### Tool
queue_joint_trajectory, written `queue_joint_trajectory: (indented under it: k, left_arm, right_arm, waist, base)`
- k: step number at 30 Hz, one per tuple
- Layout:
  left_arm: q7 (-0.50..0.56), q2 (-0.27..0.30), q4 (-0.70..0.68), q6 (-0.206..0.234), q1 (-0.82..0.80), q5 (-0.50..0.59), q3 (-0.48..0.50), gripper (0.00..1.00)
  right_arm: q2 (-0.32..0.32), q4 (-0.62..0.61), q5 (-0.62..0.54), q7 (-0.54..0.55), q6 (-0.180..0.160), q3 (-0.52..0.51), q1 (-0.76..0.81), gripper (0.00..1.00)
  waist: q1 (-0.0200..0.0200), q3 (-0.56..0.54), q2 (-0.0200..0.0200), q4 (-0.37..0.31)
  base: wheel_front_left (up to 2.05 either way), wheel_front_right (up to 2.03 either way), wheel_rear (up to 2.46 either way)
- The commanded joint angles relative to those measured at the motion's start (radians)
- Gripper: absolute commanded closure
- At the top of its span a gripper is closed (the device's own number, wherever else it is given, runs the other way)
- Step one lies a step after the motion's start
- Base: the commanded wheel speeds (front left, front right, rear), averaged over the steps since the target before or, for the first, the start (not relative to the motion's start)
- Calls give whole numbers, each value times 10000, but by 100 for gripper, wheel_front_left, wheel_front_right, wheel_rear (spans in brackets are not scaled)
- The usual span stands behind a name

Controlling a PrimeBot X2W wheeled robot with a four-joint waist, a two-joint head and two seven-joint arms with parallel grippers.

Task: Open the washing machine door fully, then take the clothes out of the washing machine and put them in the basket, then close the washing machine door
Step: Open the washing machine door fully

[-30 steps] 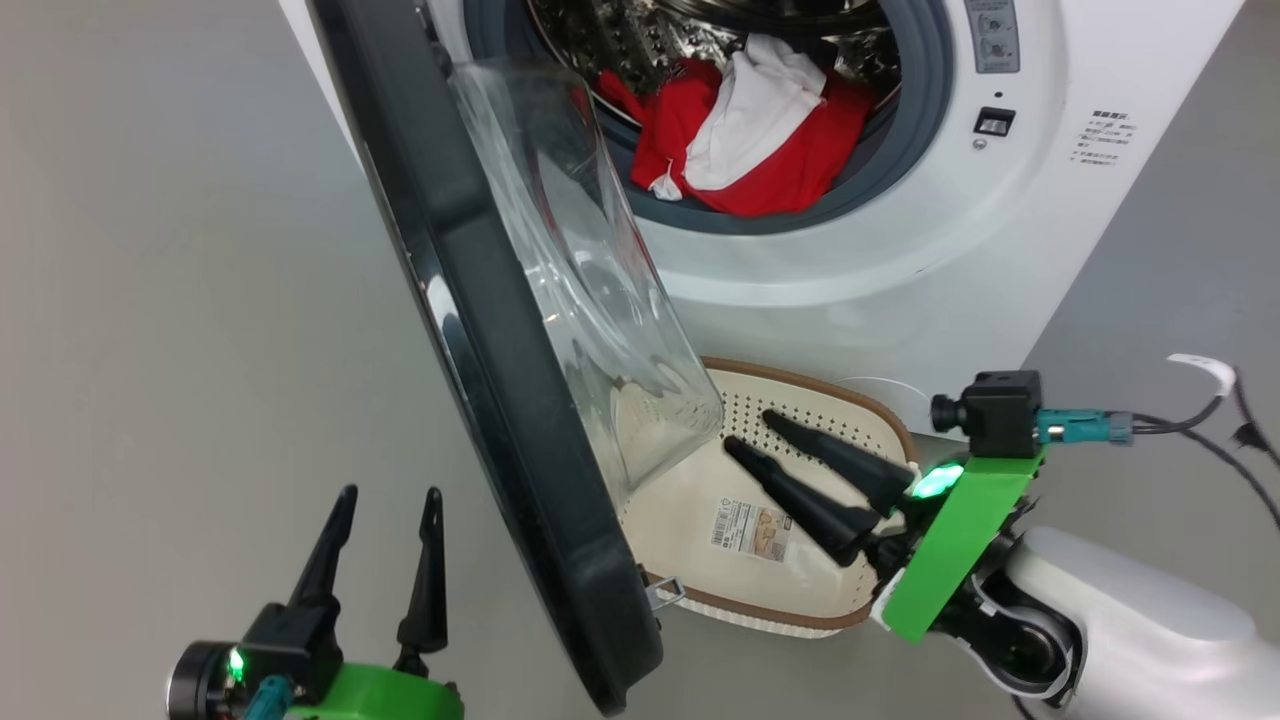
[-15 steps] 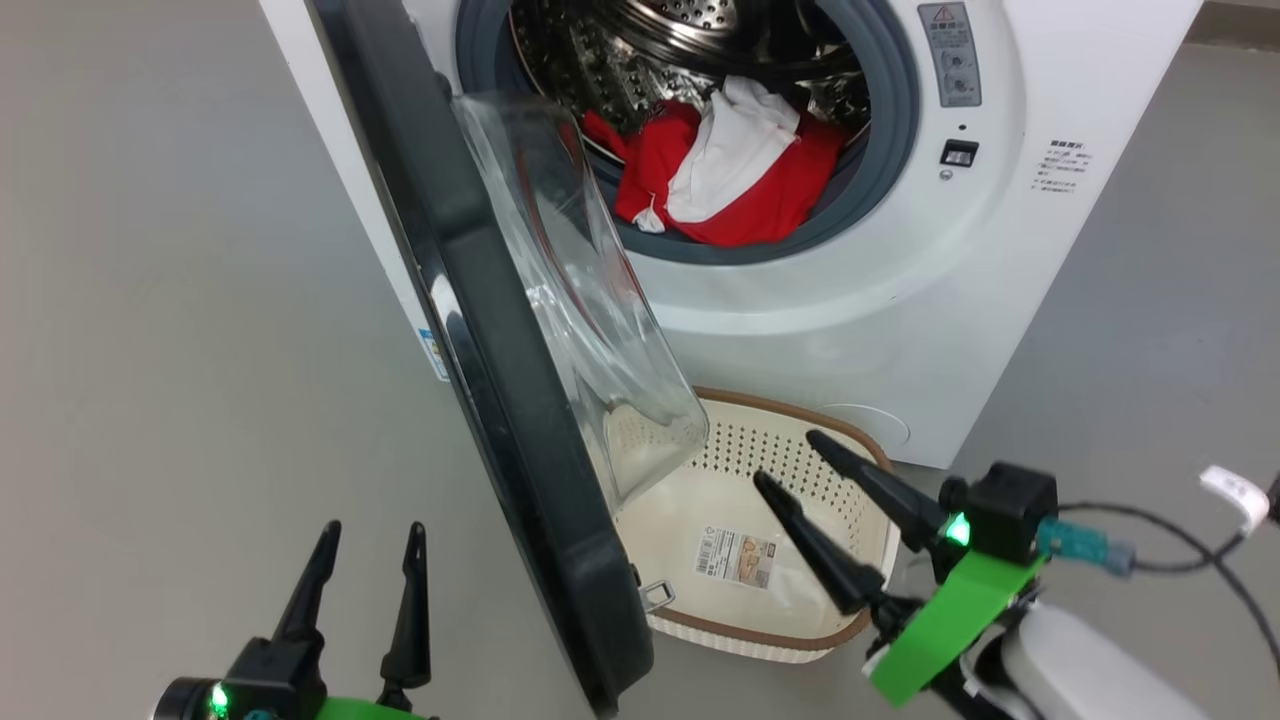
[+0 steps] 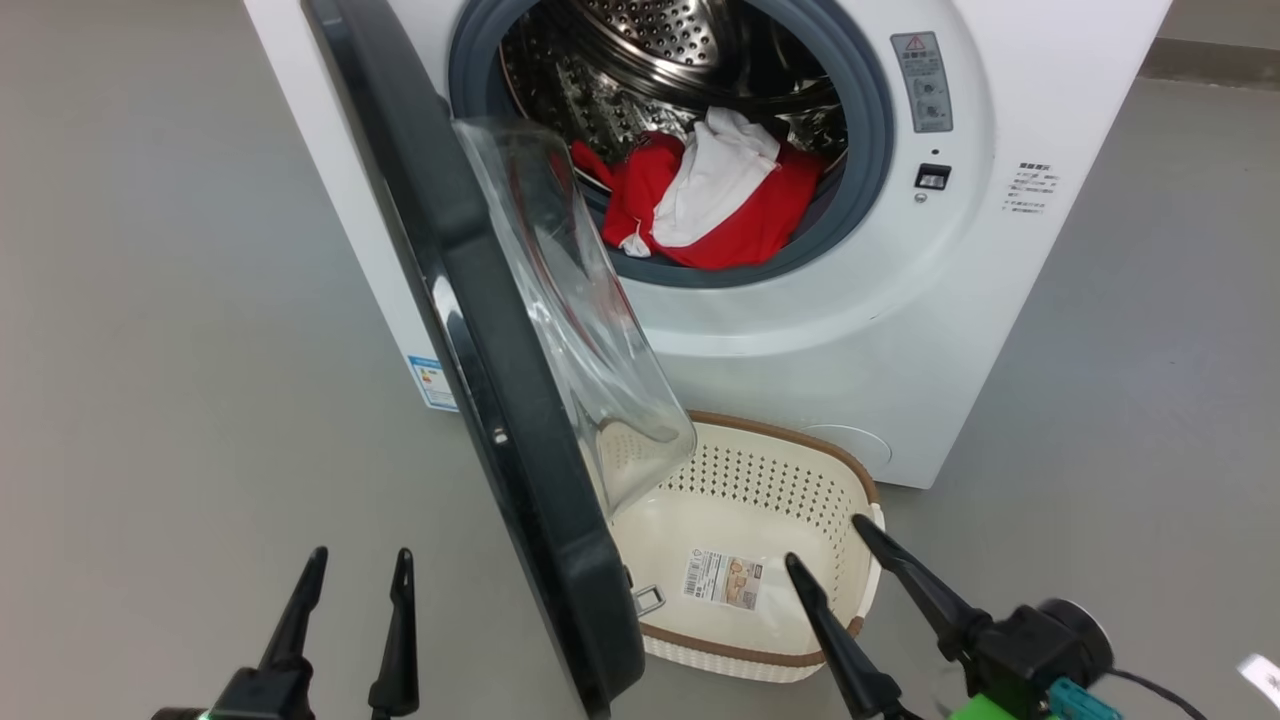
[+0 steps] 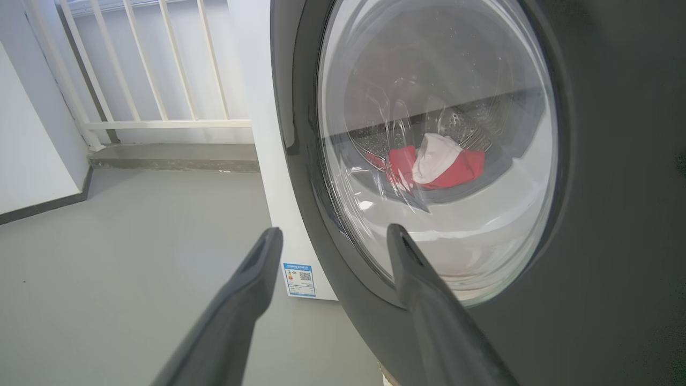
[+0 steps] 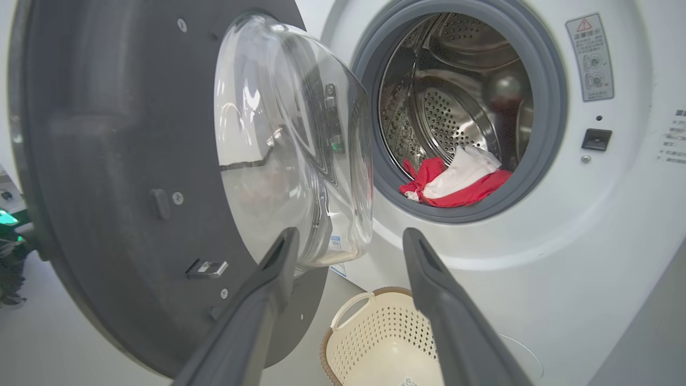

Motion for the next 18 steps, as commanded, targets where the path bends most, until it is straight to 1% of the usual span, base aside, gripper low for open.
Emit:
queue_joint_trajectory:
  k: [1, 8, 13, 18]
  left_arm:
    - [-14, 153, -358, 136, -97, -99, 335, 0]
    - [12, 222, -577, 227, 167, -153, 340, 0]
    - [12, 250, -656, 283, 277, -193, 340, 0]
    - [2, 251, -693, 337, 335, -256, 333, 0]
  right_arm:
    - [193, -445, -300, -52, 16, -63, 141, 0]
    - [665, -815, -820, -188, 16, -726, 939, 0]
    - [828, -910, -892, -268, 16, -1002, 1278, 0]
    - [899, -956, -888, -227, 16, -1062, 1378, 0]
  waist:
    - [0, -35, 0, -46]
    - [0, -95, 0, -200]
    - [0, -132, 0, -299]
    - [0, -171, 0, -322]
  base:
    - [0, 0, 0]
    - [0, 0, 0]
    - [0, 0, 0]
    - [0, 0, 0]
